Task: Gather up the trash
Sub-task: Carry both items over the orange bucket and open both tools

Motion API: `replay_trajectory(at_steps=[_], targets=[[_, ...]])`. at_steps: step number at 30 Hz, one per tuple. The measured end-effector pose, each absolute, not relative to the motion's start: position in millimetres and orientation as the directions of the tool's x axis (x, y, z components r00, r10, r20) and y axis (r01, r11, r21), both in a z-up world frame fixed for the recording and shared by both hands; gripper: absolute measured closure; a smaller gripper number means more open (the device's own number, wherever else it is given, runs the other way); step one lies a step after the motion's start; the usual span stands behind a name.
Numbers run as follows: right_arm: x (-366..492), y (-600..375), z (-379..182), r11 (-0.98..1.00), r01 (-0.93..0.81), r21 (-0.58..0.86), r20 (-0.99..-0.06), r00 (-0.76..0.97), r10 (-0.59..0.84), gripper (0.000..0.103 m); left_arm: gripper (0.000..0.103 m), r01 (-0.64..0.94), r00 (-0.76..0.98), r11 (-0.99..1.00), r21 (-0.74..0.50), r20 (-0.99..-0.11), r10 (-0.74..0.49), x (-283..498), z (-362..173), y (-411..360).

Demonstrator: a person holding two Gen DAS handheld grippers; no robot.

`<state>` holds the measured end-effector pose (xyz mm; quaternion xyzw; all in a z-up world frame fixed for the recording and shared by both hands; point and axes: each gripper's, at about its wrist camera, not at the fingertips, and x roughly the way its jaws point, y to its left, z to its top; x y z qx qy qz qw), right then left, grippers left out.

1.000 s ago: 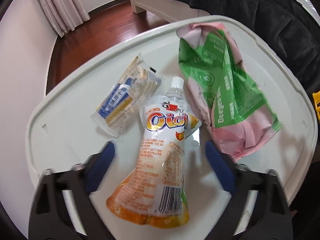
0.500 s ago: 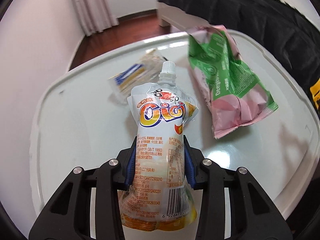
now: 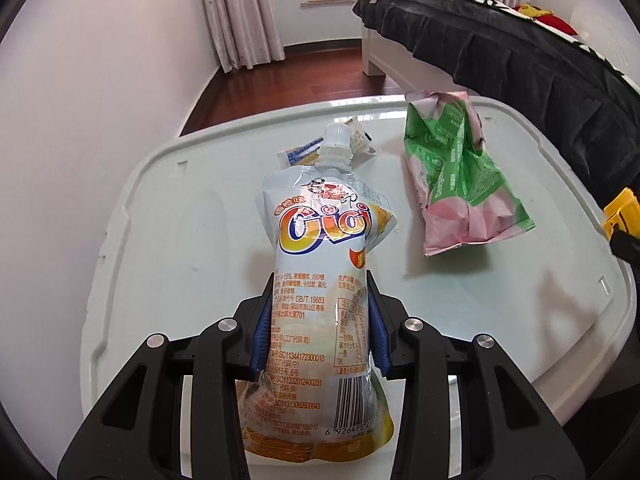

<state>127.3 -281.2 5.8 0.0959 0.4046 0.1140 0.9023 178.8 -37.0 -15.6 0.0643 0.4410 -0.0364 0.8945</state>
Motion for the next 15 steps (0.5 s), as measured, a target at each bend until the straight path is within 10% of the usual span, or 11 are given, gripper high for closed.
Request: replay_trajectory(at_steps=[15], targets=[[119.5,-285.9,5.2,0.961,-0.114,0.254,-0.710,0.652,0.265,0.073,0.065,0.115,0.661,0.989,0.090,-0.751,-0.009,144.7,12.9,-43.7]])
